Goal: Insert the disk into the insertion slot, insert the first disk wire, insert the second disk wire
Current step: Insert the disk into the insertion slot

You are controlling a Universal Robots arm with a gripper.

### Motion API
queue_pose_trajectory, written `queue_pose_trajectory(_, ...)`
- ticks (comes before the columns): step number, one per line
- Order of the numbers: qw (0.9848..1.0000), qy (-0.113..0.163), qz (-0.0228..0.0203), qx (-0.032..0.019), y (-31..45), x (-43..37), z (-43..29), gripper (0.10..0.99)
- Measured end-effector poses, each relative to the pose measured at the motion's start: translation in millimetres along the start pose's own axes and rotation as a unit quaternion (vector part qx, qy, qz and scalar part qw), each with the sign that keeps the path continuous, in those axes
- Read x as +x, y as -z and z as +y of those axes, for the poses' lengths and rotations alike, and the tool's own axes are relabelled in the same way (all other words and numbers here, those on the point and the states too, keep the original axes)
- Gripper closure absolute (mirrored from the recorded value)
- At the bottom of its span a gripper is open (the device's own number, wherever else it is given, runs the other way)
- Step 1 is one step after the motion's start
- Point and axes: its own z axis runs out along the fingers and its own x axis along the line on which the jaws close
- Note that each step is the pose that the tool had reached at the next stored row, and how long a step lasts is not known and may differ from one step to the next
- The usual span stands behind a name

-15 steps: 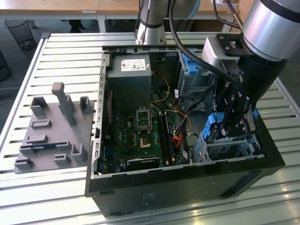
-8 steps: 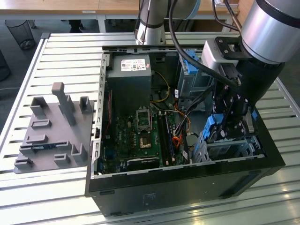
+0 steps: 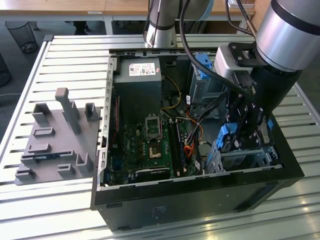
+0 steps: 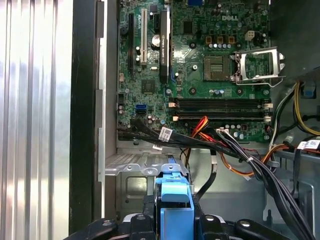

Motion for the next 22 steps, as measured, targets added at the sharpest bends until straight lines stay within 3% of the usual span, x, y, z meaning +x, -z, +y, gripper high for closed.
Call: queue_pose_trajectory(22,1.0,0.0,0.0,-0.001,-10.6,0.0,-0.5,0.722)
